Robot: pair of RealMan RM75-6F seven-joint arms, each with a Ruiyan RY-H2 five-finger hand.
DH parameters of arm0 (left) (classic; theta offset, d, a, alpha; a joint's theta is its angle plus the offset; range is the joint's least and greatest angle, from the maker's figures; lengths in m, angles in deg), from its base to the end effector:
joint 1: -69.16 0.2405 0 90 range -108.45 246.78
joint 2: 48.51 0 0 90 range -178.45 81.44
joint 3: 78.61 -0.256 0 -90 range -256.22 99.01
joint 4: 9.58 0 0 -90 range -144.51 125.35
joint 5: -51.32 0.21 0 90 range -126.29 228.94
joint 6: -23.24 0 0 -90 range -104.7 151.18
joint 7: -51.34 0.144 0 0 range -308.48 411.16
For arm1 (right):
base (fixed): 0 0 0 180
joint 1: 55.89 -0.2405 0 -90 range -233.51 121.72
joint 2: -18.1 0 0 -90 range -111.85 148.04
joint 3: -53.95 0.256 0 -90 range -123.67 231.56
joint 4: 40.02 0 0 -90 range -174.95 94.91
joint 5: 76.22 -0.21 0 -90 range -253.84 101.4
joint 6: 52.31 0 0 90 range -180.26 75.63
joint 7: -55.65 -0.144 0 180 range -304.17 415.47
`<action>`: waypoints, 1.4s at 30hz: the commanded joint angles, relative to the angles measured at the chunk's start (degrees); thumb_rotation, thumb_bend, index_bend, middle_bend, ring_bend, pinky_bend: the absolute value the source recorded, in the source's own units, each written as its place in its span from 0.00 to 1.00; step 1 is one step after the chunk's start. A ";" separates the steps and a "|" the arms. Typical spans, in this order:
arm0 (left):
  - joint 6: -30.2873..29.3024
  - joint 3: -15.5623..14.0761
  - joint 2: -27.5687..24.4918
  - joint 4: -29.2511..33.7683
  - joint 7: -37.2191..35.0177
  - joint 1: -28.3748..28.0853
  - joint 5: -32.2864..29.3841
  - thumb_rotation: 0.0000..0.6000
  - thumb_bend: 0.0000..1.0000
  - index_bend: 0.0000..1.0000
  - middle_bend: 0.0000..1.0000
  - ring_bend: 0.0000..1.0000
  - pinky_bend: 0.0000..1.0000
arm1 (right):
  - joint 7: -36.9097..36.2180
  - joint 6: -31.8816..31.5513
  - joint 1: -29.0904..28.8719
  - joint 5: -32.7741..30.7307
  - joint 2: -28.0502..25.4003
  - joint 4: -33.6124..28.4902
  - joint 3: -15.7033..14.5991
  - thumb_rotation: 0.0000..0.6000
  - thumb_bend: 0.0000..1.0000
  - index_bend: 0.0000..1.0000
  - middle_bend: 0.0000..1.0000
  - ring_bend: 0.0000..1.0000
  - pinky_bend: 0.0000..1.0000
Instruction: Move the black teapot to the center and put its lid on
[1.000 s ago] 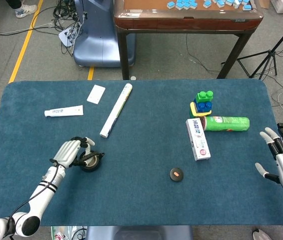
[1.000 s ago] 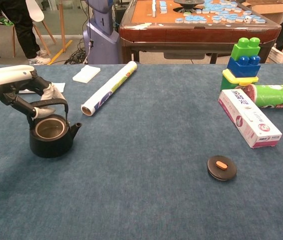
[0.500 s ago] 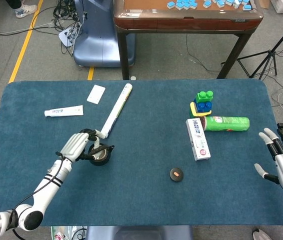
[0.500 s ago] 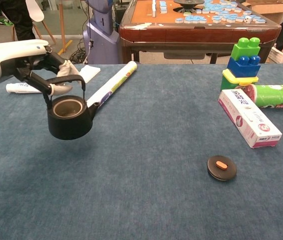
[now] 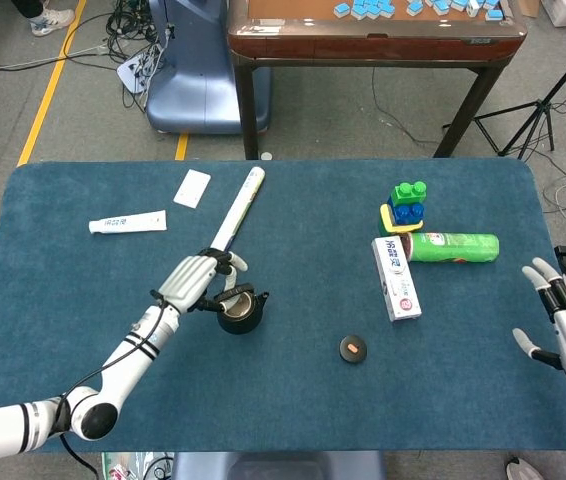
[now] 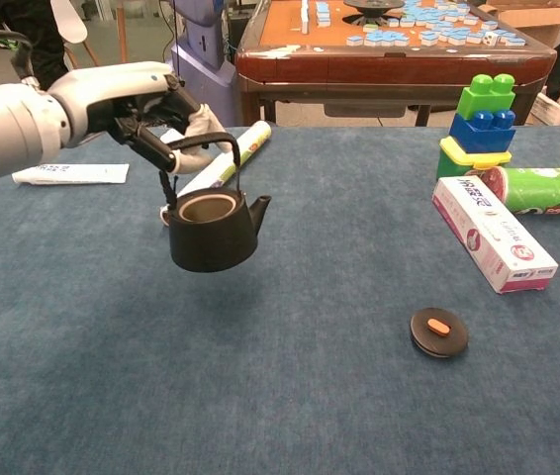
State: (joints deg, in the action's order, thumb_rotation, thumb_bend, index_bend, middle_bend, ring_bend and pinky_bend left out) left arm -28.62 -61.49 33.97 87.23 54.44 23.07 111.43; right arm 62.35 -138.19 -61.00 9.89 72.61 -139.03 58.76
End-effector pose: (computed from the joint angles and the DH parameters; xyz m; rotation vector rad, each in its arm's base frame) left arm -0.0819 0.3492 0.0178 -1.7920 -1.3143 -1.2665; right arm -0.2924 -0.1880 0.2067 1.4183 -0.7312 0.8220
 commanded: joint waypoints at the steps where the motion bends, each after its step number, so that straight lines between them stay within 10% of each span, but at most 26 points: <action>1: 0.49 0.14 1.84 -1.47 1.39 -1.65 -0.17 1.00 0.35 0.73 0.33 0.27 0.13 | -0.07 -0.02 0.14 -0.17 -0.08 0.07 -0.05 1.00 0.26 0.12 0.13 0.00 0.00; 42: 3.79 -0.31 16.24 -18.14 8.63 -10.35 -8.52 1.00 0.35 0.61 0.30 0.26 0.13 | -2.30 -1.54 2.76 -1.11 -0.30 1.82 -0.65 1.00 0.26 0.12 0.13 0.00 0.00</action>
State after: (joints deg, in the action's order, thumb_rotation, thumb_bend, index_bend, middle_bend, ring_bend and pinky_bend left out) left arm -24.84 -61.78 50.23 69.09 63.03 12.72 102.92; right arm 60.05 -139.73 -58.24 8.79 72.31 -137.22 58.11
